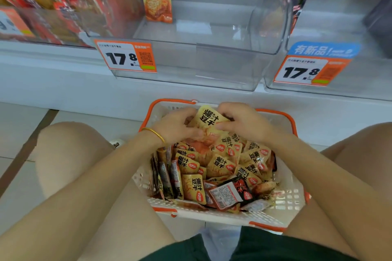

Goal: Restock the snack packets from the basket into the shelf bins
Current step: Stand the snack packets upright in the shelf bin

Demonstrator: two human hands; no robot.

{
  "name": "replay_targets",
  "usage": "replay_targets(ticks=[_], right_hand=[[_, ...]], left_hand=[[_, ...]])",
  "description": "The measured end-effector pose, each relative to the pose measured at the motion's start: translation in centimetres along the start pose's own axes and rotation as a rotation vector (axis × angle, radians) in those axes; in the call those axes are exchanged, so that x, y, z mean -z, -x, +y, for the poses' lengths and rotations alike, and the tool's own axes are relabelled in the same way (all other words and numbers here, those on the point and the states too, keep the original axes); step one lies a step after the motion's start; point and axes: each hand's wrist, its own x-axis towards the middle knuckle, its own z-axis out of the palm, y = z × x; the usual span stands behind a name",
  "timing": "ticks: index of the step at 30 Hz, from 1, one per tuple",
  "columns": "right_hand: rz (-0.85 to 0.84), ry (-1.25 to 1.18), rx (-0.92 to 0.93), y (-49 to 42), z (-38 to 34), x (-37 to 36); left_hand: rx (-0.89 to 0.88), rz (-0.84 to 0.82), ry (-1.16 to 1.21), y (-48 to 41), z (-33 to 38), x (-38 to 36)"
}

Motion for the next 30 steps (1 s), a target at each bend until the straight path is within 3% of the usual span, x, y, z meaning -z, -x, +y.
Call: replay_targets(ticks=[5,8,11,20,26,30], right_hand=[[0.095,-0.324,0.033,0.8,-4.6,3.8],[0.17,-0.606,0.028,1.1,-6.8,5.5],[0.13,-0.816,0.014,0.9,-8.7,6.8],[-0.022,-0.812,0.068,-4.3,-13.0,10.0],[-0.129,-0.849,-0.11,-11.2,-12.9,12.4],[-0.082,-0.842,-0.207,-14.7,-11.9,12.8]], left_hand=[[-0.066,0.063,0.267,3.0,3.5,3.6],[-0.123,0.118,0.291,4.7,5.7,6.5],[-0.171,0.237,0.285,5.9,7.2,9.2],[-0.157,0.473,0.299,4.9,9.7,15.7],[-0.062,0.533,0.303,0.7,9.1,18.8],[0.026,0.493,0.289,-2.2,8.5,20.0]])
